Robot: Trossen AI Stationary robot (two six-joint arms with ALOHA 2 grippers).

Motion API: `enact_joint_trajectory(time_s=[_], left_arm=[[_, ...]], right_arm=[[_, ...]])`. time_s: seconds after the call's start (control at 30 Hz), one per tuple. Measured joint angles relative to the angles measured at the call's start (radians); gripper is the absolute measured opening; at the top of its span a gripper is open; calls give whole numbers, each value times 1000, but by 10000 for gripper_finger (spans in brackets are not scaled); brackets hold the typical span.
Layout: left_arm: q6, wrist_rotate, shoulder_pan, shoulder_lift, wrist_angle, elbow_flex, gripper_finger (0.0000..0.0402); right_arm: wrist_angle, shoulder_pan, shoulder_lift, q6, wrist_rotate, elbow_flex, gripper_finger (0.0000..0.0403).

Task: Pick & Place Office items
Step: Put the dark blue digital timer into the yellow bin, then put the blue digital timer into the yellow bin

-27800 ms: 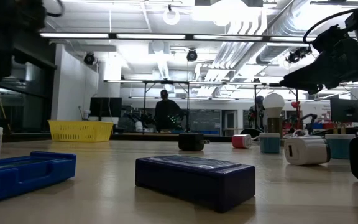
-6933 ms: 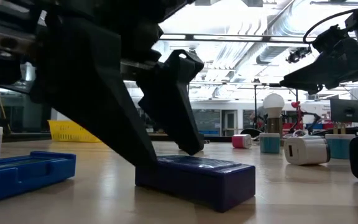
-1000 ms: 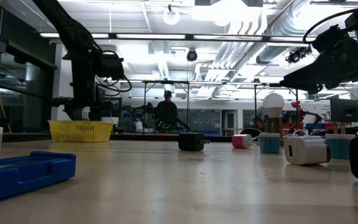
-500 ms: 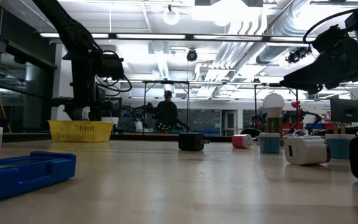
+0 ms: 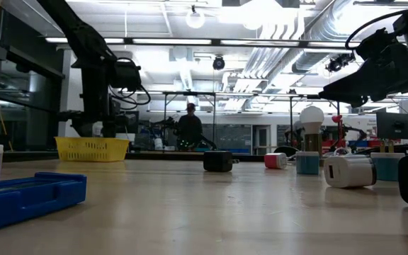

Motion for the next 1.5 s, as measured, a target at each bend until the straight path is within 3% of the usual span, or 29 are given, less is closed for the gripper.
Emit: enact_joint_trajectory(time_s=[0.23,0.57,1.17,1.5], left_arm=[[-2,0,0,0,0,0,256],[-16,5,0,-14,0,0,257],[59,4,-2,-203,-7,0,257],[59,0,-23,-222,-16,0,257]], right_arm=[[0,0,0,0,0,0,158],[0,0,0,0,0,0,158],[0,0,0,0,0,0,158],[0,0,0,0,0,0,158]])
